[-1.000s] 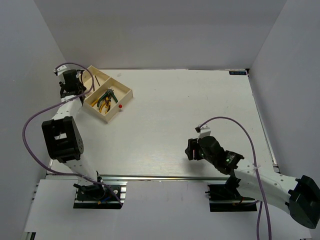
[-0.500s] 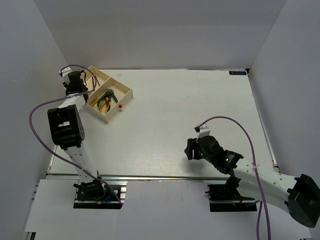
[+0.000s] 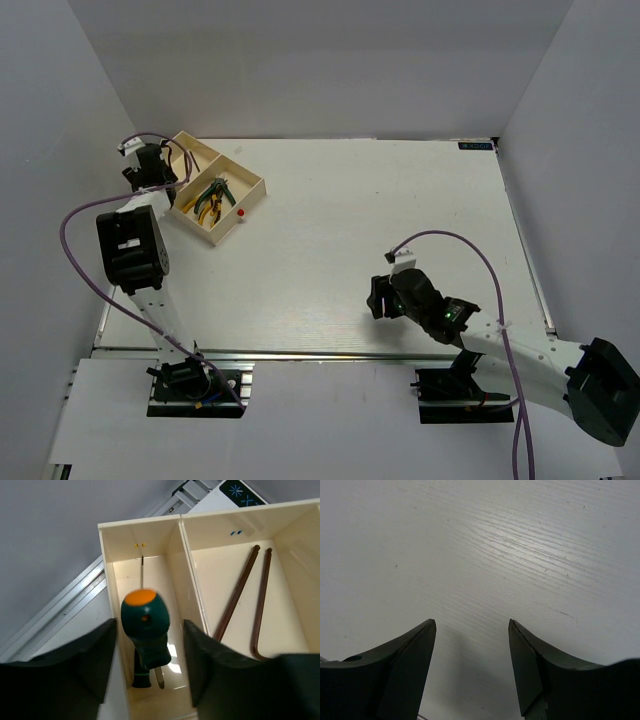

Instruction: Sort the tools into containers

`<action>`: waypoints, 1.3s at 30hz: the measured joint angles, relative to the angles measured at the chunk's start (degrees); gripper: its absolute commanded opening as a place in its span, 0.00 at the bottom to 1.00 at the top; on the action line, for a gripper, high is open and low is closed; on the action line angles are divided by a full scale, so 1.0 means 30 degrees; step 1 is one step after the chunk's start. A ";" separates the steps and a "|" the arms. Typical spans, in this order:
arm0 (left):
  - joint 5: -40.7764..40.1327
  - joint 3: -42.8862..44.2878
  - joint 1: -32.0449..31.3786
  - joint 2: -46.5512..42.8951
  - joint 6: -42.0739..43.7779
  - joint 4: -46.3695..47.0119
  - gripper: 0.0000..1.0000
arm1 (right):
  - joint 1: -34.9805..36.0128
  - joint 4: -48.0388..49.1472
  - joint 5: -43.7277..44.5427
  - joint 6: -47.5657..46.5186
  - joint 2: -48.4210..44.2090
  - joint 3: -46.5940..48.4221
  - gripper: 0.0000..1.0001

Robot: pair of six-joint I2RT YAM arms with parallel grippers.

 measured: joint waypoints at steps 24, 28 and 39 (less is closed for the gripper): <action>0.7555 -0.6958 -0.0459 -1.8622 -0.2178 -0.4940 0.98 | 0.0000 -0.2761 0.2113 -0.0029 -0.7868 0.0729 0.89; 0.9333 -1.0054 -0.0532 -2.2549 -0.2514 -0.6513 0.98 | 0.0000 -0.2936 0.2346 0.0117 -0.9355 0.0546 0.89; 1.2590 -1.5431 -0.0612 -2.6469 -0.2616 -0.9865 0.98 | 0.0000 -0.3767 0.3184 0.1013 -0.9989 -0.0204 0.89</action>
